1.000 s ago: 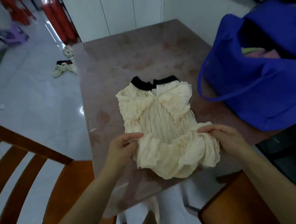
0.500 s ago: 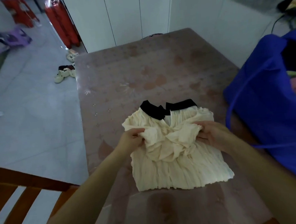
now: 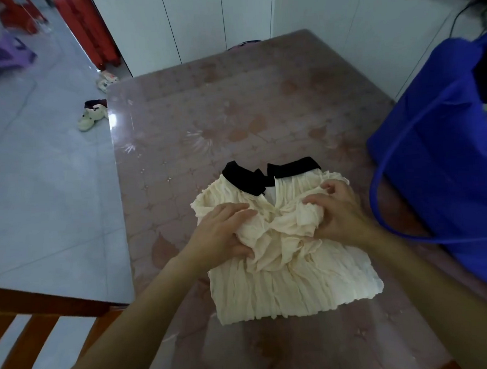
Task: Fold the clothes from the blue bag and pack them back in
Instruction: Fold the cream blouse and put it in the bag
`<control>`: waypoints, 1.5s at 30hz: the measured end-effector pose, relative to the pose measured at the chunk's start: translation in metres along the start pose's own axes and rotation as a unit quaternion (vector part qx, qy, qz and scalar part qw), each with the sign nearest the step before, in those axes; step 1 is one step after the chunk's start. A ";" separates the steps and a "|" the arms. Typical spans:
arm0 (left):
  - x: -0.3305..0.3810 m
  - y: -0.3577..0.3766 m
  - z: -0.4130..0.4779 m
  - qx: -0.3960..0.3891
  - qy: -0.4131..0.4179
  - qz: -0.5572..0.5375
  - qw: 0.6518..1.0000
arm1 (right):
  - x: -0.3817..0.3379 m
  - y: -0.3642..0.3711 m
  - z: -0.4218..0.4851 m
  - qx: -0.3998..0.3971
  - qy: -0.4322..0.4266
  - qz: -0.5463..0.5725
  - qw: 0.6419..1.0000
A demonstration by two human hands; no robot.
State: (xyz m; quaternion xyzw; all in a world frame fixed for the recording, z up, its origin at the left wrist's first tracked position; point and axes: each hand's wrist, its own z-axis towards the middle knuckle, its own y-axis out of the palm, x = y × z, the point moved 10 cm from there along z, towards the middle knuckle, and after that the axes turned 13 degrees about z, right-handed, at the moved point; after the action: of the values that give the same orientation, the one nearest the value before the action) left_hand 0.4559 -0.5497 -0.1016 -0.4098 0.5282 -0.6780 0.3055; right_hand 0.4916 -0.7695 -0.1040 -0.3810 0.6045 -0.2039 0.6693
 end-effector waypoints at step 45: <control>-0.017 0.007 0.014 -0.047 -0.092 -0.065 0.993 | 0.022 0.007 0.027 0.039 0.071 0.287 0.955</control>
State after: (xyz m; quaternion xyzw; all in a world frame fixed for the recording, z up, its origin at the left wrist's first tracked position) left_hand 0.4761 -0.5429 -0.1106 -0.5176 0.5017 -0.6303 0.2884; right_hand 0.5201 -0.7742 -0.1240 -0.1498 0.7258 -0.0536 0.6692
